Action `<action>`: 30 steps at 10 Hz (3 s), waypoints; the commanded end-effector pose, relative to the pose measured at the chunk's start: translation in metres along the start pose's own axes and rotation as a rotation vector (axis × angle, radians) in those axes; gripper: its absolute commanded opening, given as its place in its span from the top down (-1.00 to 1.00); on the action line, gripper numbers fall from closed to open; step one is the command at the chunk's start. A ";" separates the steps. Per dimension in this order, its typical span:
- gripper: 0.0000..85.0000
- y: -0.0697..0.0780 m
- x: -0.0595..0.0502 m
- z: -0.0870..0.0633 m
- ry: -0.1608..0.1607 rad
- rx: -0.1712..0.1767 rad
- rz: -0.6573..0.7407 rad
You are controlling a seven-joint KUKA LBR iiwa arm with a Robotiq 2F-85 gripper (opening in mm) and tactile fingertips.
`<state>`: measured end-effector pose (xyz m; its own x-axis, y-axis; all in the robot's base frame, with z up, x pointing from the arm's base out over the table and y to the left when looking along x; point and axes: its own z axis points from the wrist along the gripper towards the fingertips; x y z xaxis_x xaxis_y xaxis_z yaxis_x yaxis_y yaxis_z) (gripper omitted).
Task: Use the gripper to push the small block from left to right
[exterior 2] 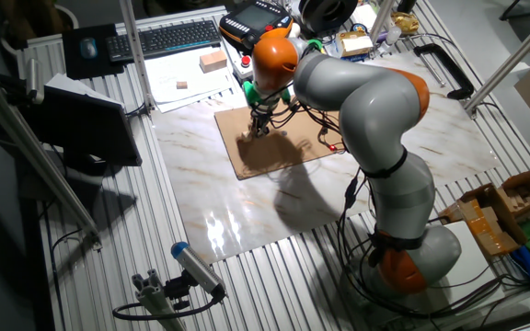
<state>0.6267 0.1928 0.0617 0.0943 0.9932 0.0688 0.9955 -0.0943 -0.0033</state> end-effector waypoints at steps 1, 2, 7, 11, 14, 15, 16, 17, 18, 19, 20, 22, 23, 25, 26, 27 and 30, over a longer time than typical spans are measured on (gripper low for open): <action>0.98 0.000 0.002 0.001 0.000 0.000 0.001; 0.98 -0.001 0.005 0.000 0.002 0.000 0.005; 0.98 -0.006 0.017 0.001 -0.005 0.001 0.008; 0.98 -0.007 0.022 0.004 0.006 0.005 0.008; 0.98 -0.006 0.024 0.006 0.003 0.005 0.003; 0.98 -0.005 0.023 0.007 -0.002 0.004 -0.002; 0.98 -0.005 0.022 0.008 -0.006 0.004 -0.006; 0.98 -0.005 0.021 0.008 -0.006 0.006 -0.008; 0.98 -0.005 0.021 0.009 -0.006 0.006 -0.009; 0.98 -0.005 0.021 0.010 -0.006 0.006 -0.011; 0.98 -0.004 0.020 0.011 -0.005 0.006 -0.012; 0.98 -0.002 0.015 0.013 0.000 0.003 -0.017; 0.98 -0.001 0.015 0.014 0.002 -0.001 -0.022; 0.01 -0.001 0.015 0.014 0.004 -0.010 -0.029; -0.48 -0.001 0.015 0.015 0.006 -0.010 -0.029; -0.84 -0.001 0.015 0.014 0.006 -0.015 -0.029; -1.00 0.005 0.007 0.003 -0.010 -0.012 -0.042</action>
<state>0.6321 0.1994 0.0592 0.0523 0.9969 0.0594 0.9985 -0.0531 0.0116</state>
